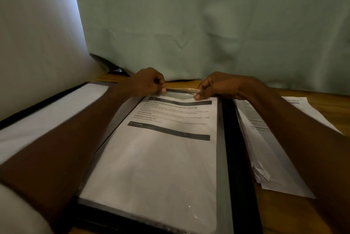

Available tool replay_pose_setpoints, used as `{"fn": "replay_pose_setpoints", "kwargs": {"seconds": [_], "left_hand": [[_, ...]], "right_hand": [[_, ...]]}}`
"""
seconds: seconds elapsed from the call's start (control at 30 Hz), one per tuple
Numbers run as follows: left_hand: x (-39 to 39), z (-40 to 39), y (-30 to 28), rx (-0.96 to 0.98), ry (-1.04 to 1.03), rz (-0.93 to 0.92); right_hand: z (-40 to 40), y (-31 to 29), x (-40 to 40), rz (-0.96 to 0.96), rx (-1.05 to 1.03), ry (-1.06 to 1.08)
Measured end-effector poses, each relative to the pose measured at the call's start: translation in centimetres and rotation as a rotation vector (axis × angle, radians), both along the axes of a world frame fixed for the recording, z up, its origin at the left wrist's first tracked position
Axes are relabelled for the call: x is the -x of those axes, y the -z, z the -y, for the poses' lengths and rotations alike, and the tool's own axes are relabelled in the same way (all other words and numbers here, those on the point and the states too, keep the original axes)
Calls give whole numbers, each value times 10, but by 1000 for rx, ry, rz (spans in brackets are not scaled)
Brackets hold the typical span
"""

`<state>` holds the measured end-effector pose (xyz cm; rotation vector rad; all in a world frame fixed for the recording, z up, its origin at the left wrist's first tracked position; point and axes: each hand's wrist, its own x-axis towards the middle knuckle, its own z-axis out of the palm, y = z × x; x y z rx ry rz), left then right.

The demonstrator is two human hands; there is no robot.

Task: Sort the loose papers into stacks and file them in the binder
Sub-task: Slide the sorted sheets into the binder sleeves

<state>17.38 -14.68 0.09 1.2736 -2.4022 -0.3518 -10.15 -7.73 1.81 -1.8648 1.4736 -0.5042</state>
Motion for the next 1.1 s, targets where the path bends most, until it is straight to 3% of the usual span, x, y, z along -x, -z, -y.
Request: {"fn": "replay_pose_setpoints", "kwargs": {"seconds": [0.2, 0.4, 0.53, 0.67, 0.8, 1.0, 1.1], "left_hand": [[9, 0, 11, 51, -69, 52], [18, -4, 10, 135, -109, 96], [21, -6, 9, 173, -121, 140], [25, -10, 14, 192, -121, 166], [27, -11, 33, 175, -181, 205], [22, -11, 34, 192, -193, 65], [23, -19, 22, 192, -206, 84]], "right_hand": [[6, 1, 0, 188, -7, 167], [9, -11, 0, -96, 81, 211], [14, -14, -10, -442, 288, 277], [9, -11, -41, -413, 430, 167], [6, 30, -76, -411, 494, -12], [2, 60, -74, -513, 423, 100], [3, 58, -75, -513, 429, 95]]}}
